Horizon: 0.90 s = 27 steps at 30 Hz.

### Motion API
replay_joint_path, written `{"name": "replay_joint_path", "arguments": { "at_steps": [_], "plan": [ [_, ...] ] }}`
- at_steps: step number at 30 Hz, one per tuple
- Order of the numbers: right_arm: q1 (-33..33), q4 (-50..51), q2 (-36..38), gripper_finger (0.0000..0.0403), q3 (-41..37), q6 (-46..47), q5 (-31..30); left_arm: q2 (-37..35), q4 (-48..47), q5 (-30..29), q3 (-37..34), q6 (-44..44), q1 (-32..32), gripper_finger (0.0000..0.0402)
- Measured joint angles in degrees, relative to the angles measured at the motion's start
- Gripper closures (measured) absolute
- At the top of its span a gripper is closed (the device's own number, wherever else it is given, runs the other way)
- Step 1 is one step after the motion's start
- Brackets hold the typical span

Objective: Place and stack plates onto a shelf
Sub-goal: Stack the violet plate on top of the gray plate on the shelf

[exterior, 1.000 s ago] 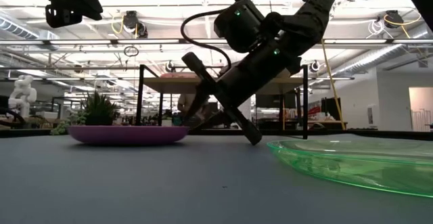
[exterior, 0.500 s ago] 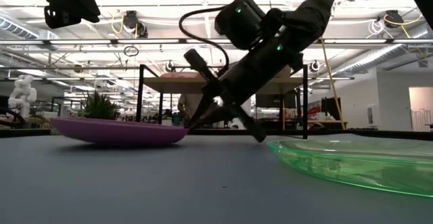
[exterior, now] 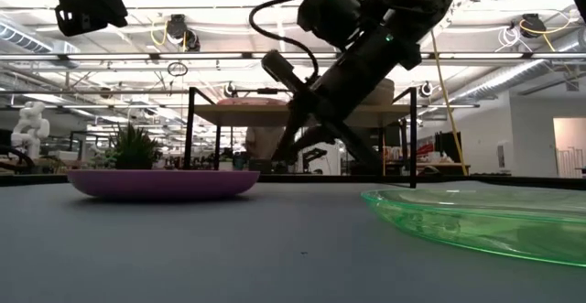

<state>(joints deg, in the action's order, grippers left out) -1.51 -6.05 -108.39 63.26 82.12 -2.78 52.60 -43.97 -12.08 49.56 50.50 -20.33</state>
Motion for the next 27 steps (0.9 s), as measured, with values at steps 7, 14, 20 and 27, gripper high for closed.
{"name": "replay_joint_path", "arguments": {
  "at_steps": [7,14,20,27],
  "plan": [
    [0.01,-2.27,-0.3,0.0356,0.02,5.61,1.42,-0.01,0.0,-0.07,0.0,-0.04,-0.84,0.0339],
    [-0.47,-4.92,-5.08,0.0267,0.04,7.69,1.52,0.01,-0.01,-0.7,0.0,-1.63,-0.81,0.0339],
    [-0.6,-11.53,-7.89,0.0231,0.11,7.5,1.75,-0.01,-0.26,-0.7,0.02,-0.84,-0.81,0.0339],
    [-0.6,-11.79,-8.41,0.0251,0.19,6.9,1.79,0.0,-0.7,-0.73,0.01,-0.95,-0.81,0.0339]
  ]
}}
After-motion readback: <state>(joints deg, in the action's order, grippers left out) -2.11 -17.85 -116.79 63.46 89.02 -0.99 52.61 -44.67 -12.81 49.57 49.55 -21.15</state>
